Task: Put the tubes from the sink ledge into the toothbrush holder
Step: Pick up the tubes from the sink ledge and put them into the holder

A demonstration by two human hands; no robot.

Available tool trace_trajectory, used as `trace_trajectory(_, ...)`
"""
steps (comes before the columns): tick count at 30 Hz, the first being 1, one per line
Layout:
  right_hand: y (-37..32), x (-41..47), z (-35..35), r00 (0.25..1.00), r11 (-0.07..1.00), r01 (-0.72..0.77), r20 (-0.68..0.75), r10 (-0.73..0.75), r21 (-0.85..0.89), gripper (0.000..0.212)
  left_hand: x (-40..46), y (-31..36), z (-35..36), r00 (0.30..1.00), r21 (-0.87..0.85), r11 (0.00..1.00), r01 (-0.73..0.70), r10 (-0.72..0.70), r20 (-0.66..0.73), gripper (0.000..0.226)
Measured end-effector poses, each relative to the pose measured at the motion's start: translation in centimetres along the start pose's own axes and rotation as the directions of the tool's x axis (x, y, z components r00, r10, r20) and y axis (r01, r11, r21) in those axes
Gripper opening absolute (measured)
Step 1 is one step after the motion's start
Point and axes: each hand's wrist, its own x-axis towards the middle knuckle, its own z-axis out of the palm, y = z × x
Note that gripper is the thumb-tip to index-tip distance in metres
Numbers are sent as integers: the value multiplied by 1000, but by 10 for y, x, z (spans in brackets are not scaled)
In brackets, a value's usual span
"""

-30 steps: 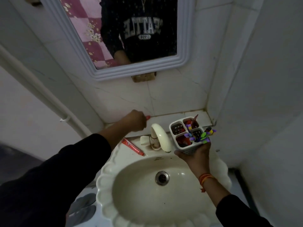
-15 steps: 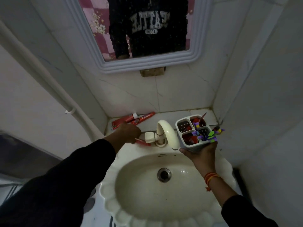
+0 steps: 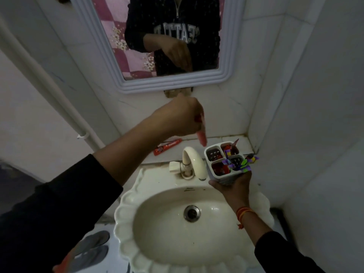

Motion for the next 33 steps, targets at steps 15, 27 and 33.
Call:
trace_trajectory(15, -3, -2, -3, 999, 999, -40, 14, 40, 9, 140, 24, 16, 72, 951, -120, 990, 68, -28, 307, 19)
trace_trajectory(27, -5, -4, -1, 999, 999, -35, -24, 35, -20, 138, 49, -110, 151, 875, 176, 943, 284, -330, 355, 51)
trace_trajectory(33, 0, -2, -1, 999, 999, -50, 6, 50, 19, 143, 65, -128, 192, 900, 225, 944, 240, -304, 314, 49)
